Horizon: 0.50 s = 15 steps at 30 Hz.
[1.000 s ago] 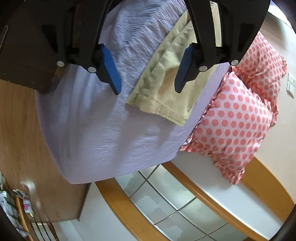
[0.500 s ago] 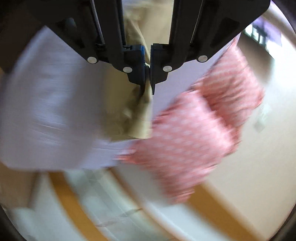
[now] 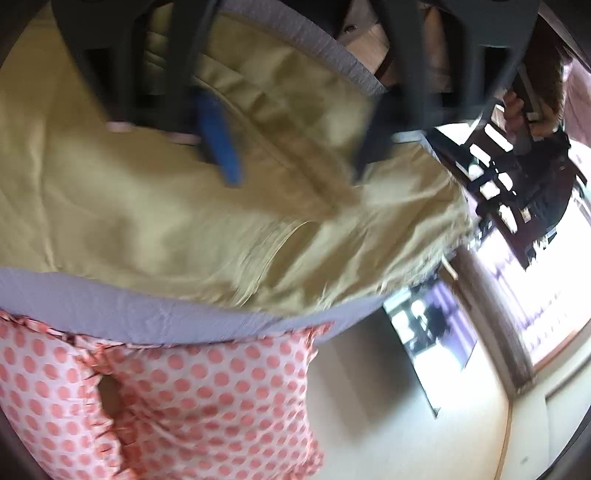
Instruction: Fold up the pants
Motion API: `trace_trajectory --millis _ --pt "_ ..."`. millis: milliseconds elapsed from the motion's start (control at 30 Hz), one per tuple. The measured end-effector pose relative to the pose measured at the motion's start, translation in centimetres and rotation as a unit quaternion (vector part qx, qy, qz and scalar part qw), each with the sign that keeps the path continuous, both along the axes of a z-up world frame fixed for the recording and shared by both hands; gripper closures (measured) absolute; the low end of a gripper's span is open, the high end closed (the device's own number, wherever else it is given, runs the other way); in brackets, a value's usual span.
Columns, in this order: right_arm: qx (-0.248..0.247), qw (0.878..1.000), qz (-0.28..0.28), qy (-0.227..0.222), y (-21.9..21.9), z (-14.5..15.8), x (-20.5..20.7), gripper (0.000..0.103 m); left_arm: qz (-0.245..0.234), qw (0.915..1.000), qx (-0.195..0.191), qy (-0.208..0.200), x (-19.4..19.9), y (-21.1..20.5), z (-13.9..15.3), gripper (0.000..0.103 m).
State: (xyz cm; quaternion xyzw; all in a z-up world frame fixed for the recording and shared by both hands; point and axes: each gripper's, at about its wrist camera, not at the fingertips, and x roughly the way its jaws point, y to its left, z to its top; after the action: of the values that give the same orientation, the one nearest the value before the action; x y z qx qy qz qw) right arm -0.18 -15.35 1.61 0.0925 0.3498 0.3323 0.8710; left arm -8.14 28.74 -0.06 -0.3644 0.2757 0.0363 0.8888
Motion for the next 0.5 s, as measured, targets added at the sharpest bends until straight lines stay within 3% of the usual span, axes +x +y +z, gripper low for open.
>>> trace_trajectory --millis 200,500 --pt "0.037 0.999 -0.024 0.017 -0.7 0.2 0.4 0.021 0.023 0.9996 -0.007 0.012 1.6 0.9 -0.5 0.029" --pt "0.034 0.999 0.0 0.033 1.0 -0.9 0.2 0.019 0.077 0.9969 -0.001 0.016 2.2 2.1 0.7 0.028"
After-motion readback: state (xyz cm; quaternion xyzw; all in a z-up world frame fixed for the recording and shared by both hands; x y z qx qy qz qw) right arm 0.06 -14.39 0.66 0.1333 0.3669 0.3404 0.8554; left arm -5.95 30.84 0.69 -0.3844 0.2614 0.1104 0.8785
